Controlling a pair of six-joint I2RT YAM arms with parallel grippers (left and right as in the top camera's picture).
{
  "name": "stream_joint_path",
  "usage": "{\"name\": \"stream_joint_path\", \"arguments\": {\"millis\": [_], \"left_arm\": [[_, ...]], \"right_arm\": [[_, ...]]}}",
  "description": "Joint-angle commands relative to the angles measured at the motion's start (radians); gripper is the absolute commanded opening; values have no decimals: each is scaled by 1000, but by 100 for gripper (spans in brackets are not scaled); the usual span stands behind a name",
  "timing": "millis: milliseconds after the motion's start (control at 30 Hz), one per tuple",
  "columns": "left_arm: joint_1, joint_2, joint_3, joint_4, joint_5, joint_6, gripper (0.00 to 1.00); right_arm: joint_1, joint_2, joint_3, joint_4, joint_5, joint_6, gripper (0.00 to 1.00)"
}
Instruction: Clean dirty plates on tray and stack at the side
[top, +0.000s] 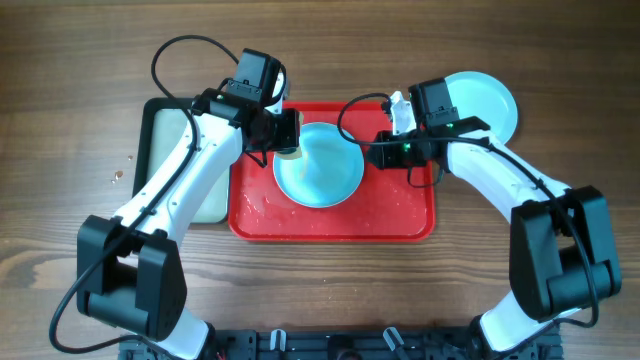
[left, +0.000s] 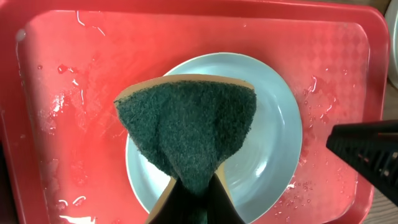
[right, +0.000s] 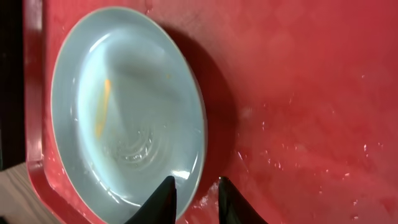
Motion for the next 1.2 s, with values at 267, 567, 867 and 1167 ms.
{"name": "stream_joint_path", "arguments": {"millis": [267, 567, 867, 1167], "left_arm": [[-5, 8, 11, 7, 16, 31, 4], [-5, 8, 11, 7, 16, 32, 4], [-5, 8, 11, 7, 16, 32, 4], [-5, 8, 11, 7, 16, 32, 4]], "right_arm": [[31, -16, -87, 113, 47, 100, 20], [67, -16, -122, 184, 71, 157, 18], [86, -16, -122, 184, 128, 161, 16], [88, -16, -123, 185, 131, 183, 16]]}}
